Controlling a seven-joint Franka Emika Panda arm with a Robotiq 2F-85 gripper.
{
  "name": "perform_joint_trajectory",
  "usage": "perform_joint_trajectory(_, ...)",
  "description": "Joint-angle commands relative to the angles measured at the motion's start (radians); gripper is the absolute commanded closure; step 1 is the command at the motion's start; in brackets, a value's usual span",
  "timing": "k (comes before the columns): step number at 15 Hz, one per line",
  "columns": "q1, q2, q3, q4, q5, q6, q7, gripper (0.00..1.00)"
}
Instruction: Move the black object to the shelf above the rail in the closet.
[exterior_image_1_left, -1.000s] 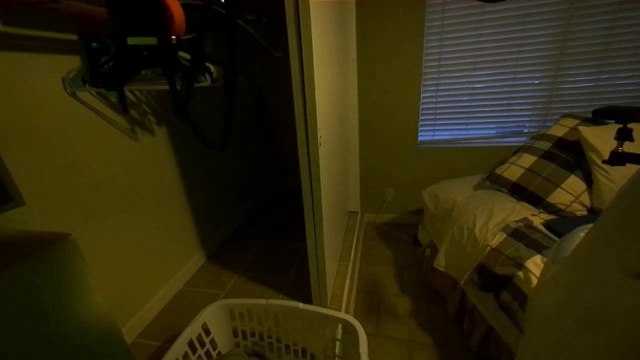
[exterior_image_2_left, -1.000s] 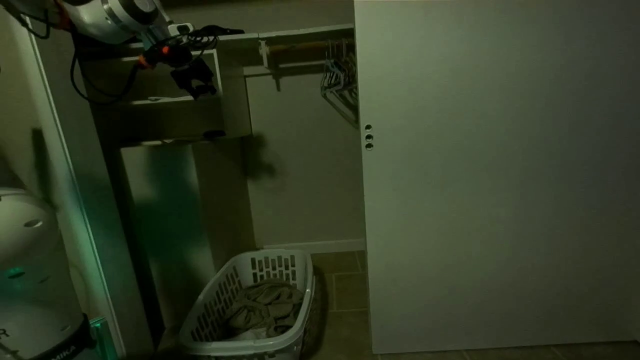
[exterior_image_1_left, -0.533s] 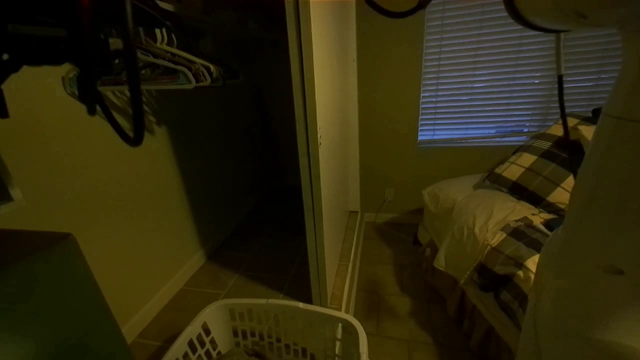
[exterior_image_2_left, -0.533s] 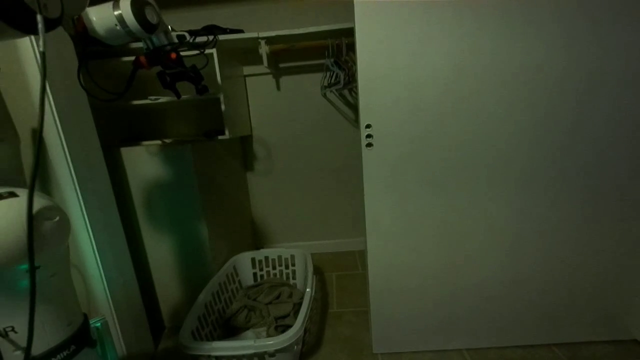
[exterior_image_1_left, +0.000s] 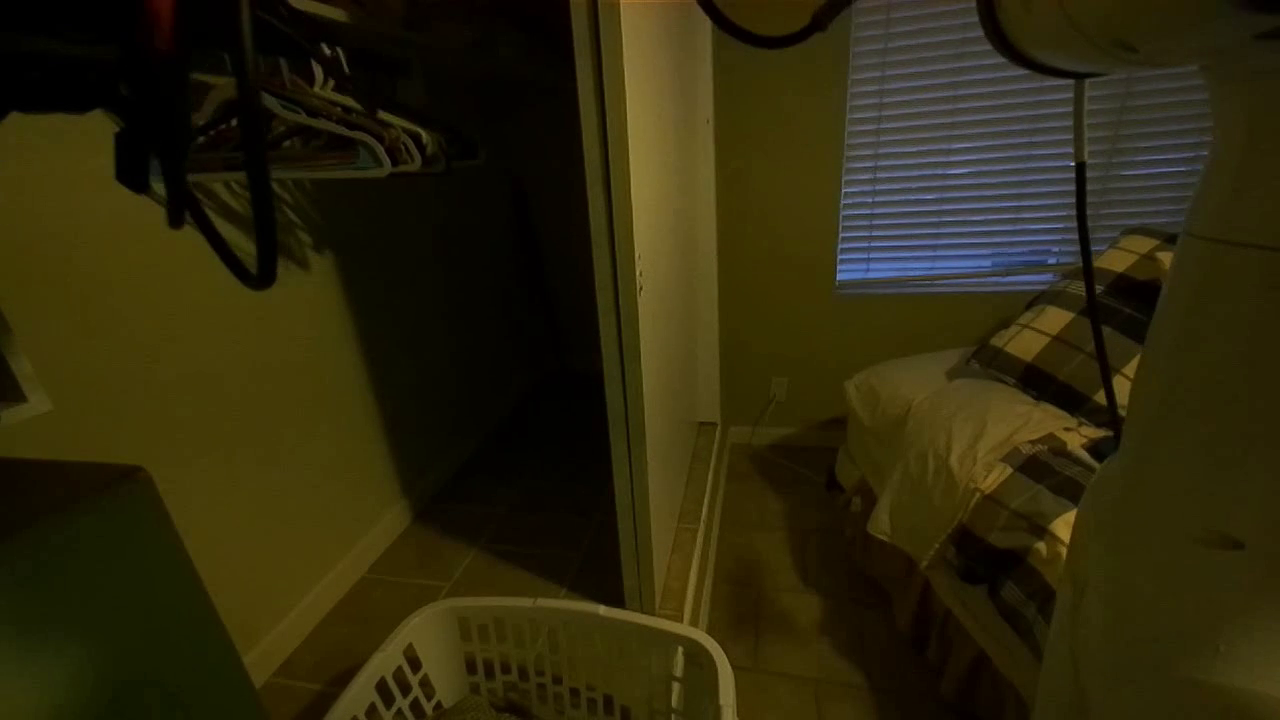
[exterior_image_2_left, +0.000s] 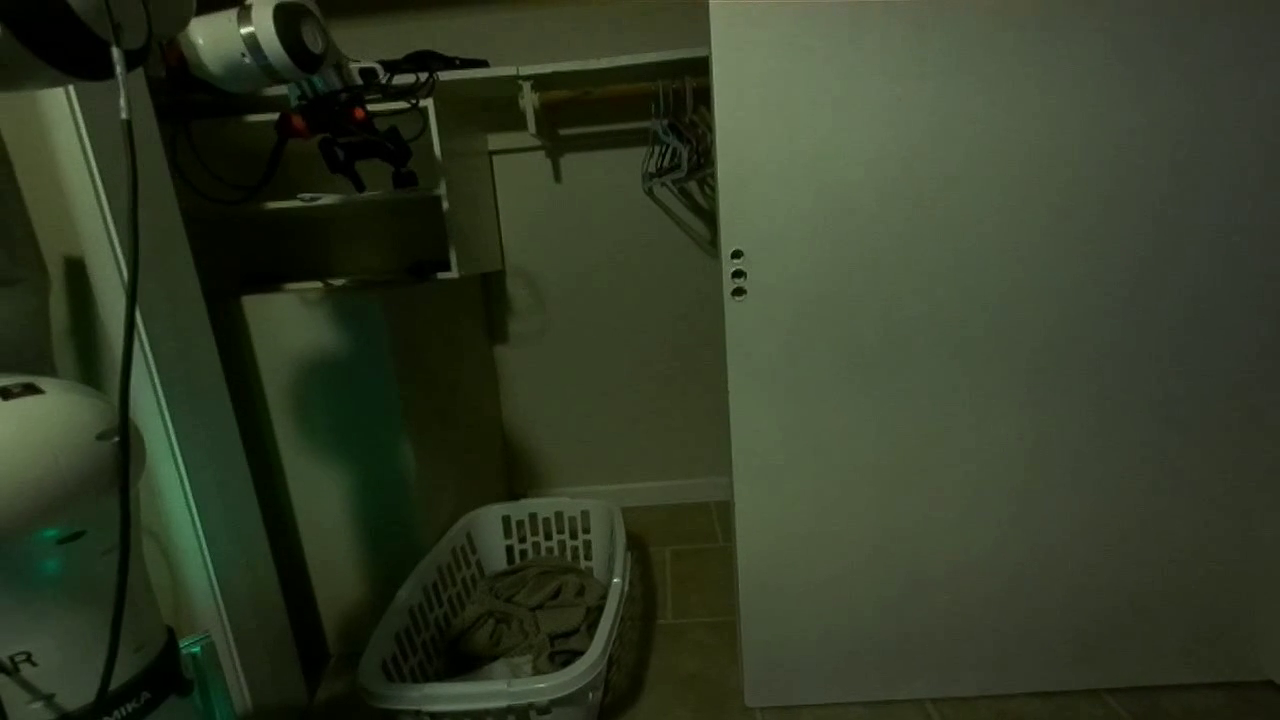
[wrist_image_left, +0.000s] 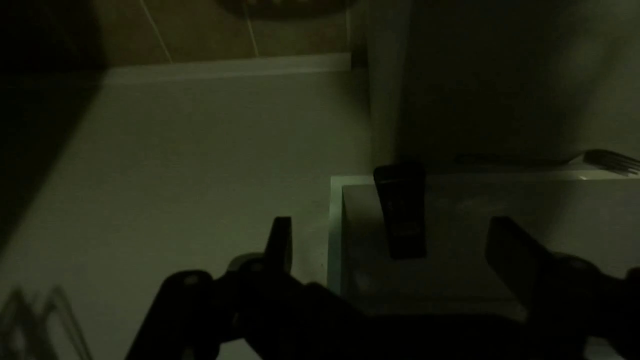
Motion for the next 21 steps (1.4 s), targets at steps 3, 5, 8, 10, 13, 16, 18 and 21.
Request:
perform_joint_trajectory(3, 0.051, 0.156, -0.033, 0.101, 0.081, 0.284, -0.192, 0.0)
perform_joint_trajectory(5, 0.057, 0.221, -0.029, 0.159, 0.14, 0.341, -0.279, 0.0)
perform_joint_trajectory(8, 0.032, 0.299, 0.027, 0.246, 0.248, 0.382, -0.408, 0.0)
perform_joint_trajectory(10, 0.022, 0.329, 0.072, 0.302, 0.347, 0.365, -0.49, 0.0)
perform_joint_trajectory(13, 0.02, 0.36, 0.112, 0.361, 0.421, 0.324, -0.548, 0.0)
perform_joint_trajectory(16, 0.049, 0.401, 0.112, 0.405, 0.374, 0.318, -0.55, 0.0)
perform_joint_trajectory(18, 0.067, 0.429, 0.104, 0.429, 0.347, 0.315, -0.55, 0.0)
perform_joint_trajectory(21, 0.095, 0.47, 0.087, 0.46, 0.308, 0.339, -0.554, 0.0)
